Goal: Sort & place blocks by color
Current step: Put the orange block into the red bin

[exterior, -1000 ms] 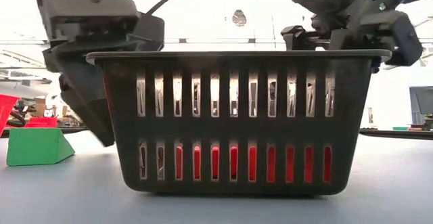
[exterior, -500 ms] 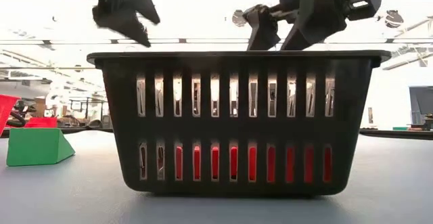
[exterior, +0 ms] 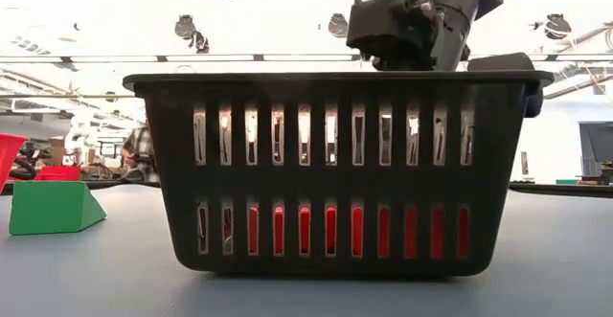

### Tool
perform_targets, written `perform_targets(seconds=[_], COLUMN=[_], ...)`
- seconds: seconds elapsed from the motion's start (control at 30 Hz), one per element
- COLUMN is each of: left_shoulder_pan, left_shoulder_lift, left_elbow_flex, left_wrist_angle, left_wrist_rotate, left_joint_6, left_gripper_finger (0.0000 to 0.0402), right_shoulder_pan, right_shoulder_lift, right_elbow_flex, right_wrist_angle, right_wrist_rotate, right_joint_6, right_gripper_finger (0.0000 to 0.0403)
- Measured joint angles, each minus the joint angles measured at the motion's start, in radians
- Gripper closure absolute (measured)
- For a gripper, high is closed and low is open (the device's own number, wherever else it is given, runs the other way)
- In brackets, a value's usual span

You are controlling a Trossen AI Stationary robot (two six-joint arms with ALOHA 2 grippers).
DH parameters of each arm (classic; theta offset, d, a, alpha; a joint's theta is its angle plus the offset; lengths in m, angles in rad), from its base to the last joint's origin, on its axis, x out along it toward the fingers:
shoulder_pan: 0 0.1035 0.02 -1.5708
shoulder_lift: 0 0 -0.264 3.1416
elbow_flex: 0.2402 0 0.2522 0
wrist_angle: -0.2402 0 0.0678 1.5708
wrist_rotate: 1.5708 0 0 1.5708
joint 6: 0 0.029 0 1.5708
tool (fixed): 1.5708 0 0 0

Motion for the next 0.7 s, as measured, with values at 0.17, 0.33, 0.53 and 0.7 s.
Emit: perform_targets(seconds=[0.17,0.33,0.53,0.7], left_shoulder_pan=[0.005,0.01,0.01,0.01], left_shoulder_lift=[0.007,0.007,0.007,0.007], left_elbow_flex=[-0.001,-0.001,-0.001,-0.001], left_wrist_angle=[-0.008,-0.008,-0.006,-0.007], left_wrist_rotate=[0.001,0.001,0.0,0.001], left_joint_6=[-0.008,-0.014,-0.021,-0.031], left_gripper_finger=[0.0066,0.0066,0.0066,0.0066], right_shoulder_pan=[-0.006,-0.014,-0.014,-0.014], right_shoulder_lift=[0.0,0.028,0.063,0.043], right_elbow_flex=[0.001,0.001,0.001,0.001], right_wrist_angle=[0.061,0.042,0.004,-0.072], right_wrist_rotate=[-0.057,-0.078,-0.074,0.005], right_joint_6=[-0.016,-0.011,-0.01,-0.007], right_gripper_finger=[0.0113,0.0134,0.0185,0.0248])
